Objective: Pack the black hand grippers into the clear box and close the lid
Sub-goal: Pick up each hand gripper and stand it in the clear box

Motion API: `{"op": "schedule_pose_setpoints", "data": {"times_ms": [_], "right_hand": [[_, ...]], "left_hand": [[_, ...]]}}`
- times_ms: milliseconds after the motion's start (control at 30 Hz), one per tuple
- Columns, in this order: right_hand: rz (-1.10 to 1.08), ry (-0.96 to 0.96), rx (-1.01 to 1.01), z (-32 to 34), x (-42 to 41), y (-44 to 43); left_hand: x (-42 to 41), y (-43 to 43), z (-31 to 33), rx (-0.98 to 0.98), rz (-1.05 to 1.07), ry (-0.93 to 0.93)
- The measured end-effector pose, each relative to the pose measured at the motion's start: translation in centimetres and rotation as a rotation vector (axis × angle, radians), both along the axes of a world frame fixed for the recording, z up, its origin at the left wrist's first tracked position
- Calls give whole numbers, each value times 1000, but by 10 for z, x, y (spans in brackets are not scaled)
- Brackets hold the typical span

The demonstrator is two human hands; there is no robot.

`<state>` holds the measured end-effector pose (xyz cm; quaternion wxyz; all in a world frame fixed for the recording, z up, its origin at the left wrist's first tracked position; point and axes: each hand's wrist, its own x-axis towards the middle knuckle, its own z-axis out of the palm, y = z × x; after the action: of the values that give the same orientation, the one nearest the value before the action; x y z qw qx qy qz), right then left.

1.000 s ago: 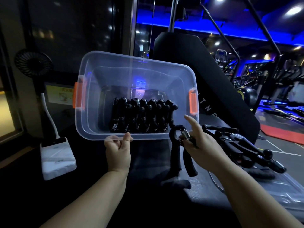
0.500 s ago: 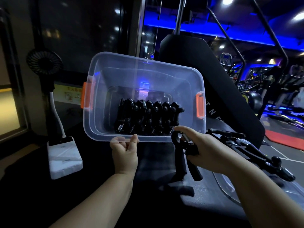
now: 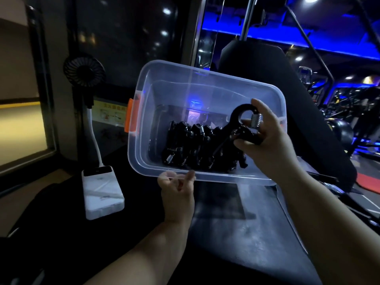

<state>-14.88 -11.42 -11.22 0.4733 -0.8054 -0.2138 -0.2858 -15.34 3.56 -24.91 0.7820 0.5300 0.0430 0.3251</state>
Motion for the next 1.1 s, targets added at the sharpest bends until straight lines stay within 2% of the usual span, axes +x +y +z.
{"op": "schedule_pose_setpoints", "data": {"times_ms": [133, 300, 467, 600, 767, 933, 1100], "right_hand": [[-73, 31, -58, 2, 30, 39], [-102, 114, -263, -6, 51, 87], [-124, 108, -468, -22, 71, 116], [-125, 127, -562, -29, 82, 130], [-143, 143, -677, -28, 97, 143], [-156, 113, -811, -26, 110, 155], [-310, -10, -1043, -25, 126, 164]], "left_hand": [[-1, 0, -1, 69, 50, -8], [-1, 3, -1, 30, 73, -7], [-1, 3, -1, 19, 74, 21], [-2, 3, -1, -57, 25, 6], [-3, 2, -1, -50, 38, 4], [-2, 2, -3, -54, -4, 17], [0, 2, -4, -131, -65, -40]]}}
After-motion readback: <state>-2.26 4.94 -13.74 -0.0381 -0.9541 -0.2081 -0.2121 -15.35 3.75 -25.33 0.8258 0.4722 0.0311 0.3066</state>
